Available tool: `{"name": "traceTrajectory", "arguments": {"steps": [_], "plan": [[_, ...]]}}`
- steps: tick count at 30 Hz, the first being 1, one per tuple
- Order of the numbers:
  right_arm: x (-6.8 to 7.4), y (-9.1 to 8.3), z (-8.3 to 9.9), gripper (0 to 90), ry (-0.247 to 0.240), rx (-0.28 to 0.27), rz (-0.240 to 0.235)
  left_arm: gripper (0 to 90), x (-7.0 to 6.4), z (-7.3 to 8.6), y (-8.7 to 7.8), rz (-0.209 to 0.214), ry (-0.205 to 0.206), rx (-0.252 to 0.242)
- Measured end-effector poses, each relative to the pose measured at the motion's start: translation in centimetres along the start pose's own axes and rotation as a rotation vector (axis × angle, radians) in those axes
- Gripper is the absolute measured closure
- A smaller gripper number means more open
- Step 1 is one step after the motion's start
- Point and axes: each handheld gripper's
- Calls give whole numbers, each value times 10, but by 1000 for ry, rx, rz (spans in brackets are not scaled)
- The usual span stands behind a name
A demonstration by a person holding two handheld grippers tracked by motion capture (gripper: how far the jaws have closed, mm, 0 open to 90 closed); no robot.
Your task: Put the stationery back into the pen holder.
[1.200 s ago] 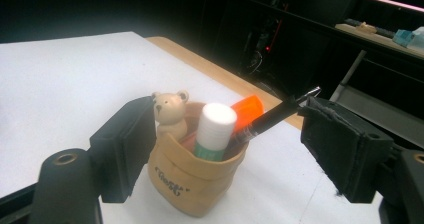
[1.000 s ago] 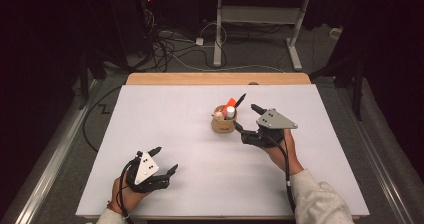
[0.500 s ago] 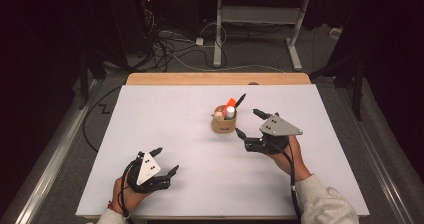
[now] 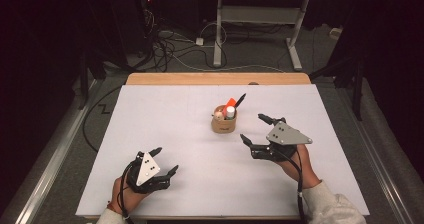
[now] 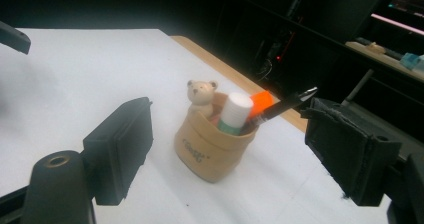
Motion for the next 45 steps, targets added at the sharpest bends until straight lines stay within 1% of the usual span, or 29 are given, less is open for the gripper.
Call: {"name": "traceTrajectory", "arguments": {"steps": [4, 6, 10, 16, 19, 21, 27, 30, 34, 35, 45], "plan": [[0, -8, 3, 198, -7, -9, 15, 230, 0, 0, 0, -1, 1, 0], [-1, -12, 4, 198, -9, -9, 8, 230, 0, 0, 0, -2, 2, 0], [-1, -20, 7, 198, -20, -13, 16, 230, 0, 0, 0, -3, 3, 0], [-1, -29, 13, 198, -17, -8, 20, 230, -1, -1, 0, -1, 6, 1], [-2, -31, 17, 200, -21, -5, 24, 230, -1, -1, 1, -2, 9, 3], [-3, -32, 19, 200, -22, 1, 18, 230, -1, -1, 1, -1, 8, 1], [-3, -37, 26, 200, -26, 3, 36, 230, -2, -1, 1, -2, 16, 5], [-4, -38, 30, 200, -30, 10, 38, 230, -2, -1, 1, -3, 18, 3], [-4, -40, 36, 199, -35, 16, 27, 230, -3, -1, 2, -5, 26, 9], [-4, -41, 37, 199, -41, 18, 37, 230, -3, -1, 2, -5, 29, 9], [-1, -48, 54, 199, -38, 25, 40, 230, -5, -2, 3, -3, 39, 10]]}}
Point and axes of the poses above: each handheld gripper's, and its own axes: y roughly forward along the jaws, z roughly out of its underside, x roughly to its left, and after that the axes turned 15 degrees about x, right-handed
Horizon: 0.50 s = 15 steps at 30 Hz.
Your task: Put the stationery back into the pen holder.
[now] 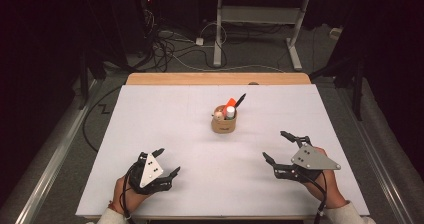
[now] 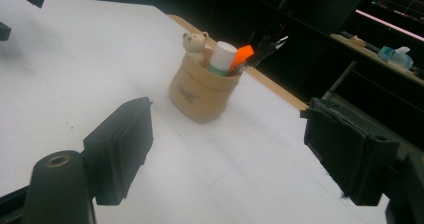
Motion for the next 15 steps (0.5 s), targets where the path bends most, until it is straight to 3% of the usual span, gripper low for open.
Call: {"name": "traceTrajectory", "arguments": {"steps": [15], "plan": [[-2, -9, 31, 201, 32, 18, 20, 230, -2, -1, 2, -2, 9, 9]]}}
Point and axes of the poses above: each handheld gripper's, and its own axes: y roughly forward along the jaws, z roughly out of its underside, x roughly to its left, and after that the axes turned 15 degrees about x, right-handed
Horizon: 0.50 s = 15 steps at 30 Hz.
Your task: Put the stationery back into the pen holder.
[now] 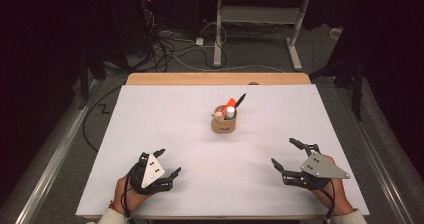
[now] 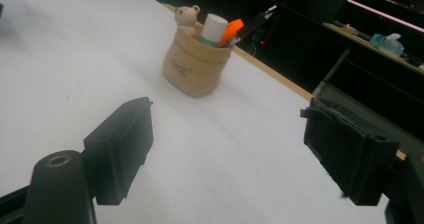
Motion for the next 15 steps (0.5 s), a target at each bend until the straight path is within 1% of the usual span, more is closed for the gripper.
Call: {"name": "traceTrajectory", "arguments": {"steps": [2, 4, 6, 9, 11, 12, 15], "plan": [[0, 0, 5, 201, 6, 5, 11, 230, 0, 0, 0, 1, -1, 1], [0, 1, 10, 201, 18, 14, 3, 230, 0, 0, 1, 2, -2, 4], [0, 1, 15, 201, 15, 19, 8, 230, 0, 0, 1, 3, -8, -2], [-1, 0, 24, 201, 46, 21, -5, 230, 1, 0, 1, 3, -4, 1], [-1, -1, 29, 201, 49, 29, 4, 230, 1, 0, 1, 3, -4, 0], [0, -1, 31, 201, 59, 32, 7, 230, 0, -1, 1, 4, -2, 0], [1, -1, 38, 202, 76, 35, -1, 230, -1, 0, 1, 2, 4, 1]]}}
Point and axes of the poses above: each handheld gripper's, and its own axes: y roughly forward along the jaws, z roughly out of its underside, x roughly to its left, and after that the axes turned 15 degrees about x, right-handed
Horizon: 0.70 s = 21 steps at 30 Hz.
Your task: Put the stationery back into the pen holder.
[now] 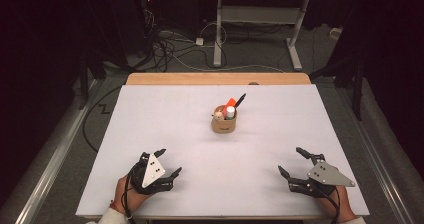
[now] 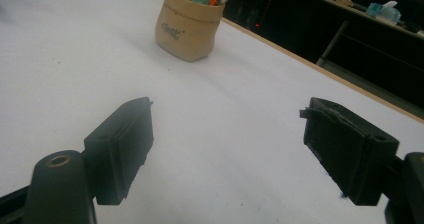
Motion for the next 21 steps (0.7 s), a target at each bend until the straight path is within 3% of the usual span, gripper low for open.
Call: {"name": "traceTrajectory", "arguments": {"steps": [8, 15, 21], "plan": [[2, 2, 6, 199, 8, 14, -13, 230, -1, 0, -2, -6, 1, -5], [1, -2, 2, 200, 23, -16, -14, 230, -2, 1, -2, -3, 13, -2], [2, 1, 1, 201, 8, -16, -26, 230, -3, 2, -2, -2, 17, 4]]}}
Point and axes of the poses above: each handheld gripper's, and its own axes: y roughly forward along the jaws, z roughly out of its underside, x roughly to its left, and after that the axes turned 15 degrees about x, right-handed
